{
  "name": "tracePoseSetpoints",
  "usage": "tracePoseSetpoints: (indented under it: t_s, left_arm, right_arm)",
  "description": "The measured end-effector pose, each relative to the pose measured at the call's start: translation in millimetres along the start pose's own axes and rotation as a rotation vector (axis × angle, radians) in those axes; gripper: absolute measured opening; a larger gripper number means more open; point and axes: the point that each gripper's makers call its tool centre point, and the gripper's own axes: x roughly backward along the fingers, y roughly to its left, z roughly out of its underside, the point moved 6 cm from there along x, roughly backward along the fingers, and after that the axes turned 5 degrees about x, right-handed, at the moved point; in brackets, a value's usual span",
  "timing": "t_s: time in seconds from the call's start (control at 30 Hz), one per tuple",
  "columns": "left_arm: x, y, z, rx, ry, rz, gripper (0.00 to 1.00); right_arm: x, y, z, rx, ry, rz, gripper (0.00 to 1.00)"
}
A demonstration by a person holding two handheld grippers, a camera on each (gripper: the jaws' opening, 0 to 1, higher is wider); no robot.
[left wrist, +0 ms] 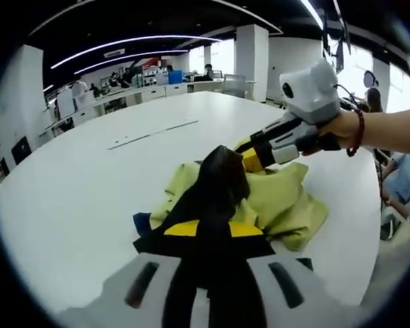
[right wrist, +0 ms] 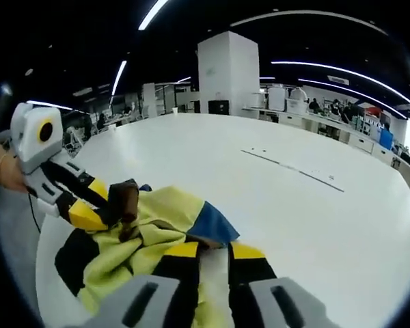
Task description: Fold the garment on the visible template until the final outline fits inside the template.
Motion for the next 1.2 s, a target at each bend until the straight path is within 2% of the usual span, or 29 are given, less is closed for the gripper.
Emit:
tracePoseSetpoints:
  t_s: [0.07,0.2,0.8,1.0,1.2]
  left_arm:
    - [1,2.0,0.2,0.017,0.001,0.000,0.04]
    - [5,3.9,-0.3,0.042,-0.004,0.003,0.03]
    - [37,11.7,-13.5,0.065,-0.080,-0.039,0.02]
    - [53,16.2,-26.1,0.056,-0.122,-0.064,0.02]
    - [69,22.2,-47.1,0.057,-0.184,-0.076,0.02]
  right_arm:
    - [-1,1,0.2,-0.009,-0.003,-0.001,0.07]
    - [-1,2,-0.6,-0.002,-0.004,0.000,0.00]
    - [18,12,-22.9,-0.022,-0.057,0.006,0.00]
    - [32,17,-37.5,-0.032,-0.101,0.037,0.00]
    - [49,15,-59.8,-0.040,-0.168,0.087,0.00]
